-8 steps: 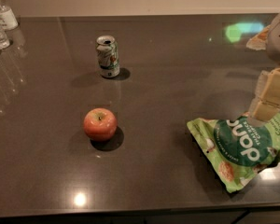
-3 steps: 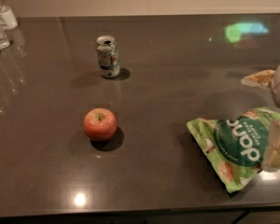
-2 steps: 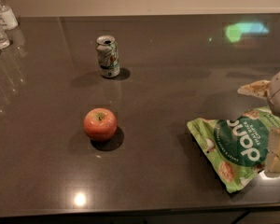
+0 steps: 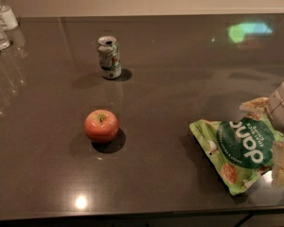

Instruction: Move green rice chip bag near apple

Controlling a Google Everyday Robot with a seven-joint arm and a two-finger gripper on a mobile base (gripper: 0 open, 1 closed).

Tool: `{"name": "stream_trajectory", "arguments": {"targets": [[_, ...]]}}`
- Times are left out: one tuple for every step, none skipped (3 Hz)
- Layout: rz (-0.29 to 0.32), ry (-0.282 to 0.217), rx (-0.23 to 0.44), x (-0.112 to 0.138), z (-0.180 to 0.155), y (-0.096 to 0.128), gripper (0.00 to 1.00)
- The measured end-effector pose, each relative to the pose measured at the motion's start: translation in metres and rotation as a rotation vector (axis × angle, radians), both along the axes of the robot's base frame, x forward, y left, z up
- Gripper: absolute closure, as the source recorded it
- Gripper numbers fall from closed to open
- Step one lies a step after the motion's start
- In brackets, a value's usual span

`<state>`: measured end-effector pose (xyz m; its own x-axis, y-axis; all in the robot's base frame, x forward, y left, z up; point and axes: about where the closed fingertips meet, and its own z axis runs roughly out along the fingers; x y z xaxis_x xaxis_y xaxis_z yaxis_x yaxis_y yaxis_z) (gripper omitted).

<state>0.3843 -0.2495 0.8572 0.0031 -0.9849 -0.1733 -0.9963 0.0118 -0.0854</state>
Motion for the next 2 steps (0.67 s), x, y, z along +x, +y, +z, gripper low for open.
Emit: {"name": "stream_trajectory", "arguments": {"targets": [[-0.002,0.026,-0.013,-0.0010,-0.0134,-0.0080,0.00],[-0.014,0.024,-0.005,-0.0003,-0.0153,-0.0129,0.18]]}}
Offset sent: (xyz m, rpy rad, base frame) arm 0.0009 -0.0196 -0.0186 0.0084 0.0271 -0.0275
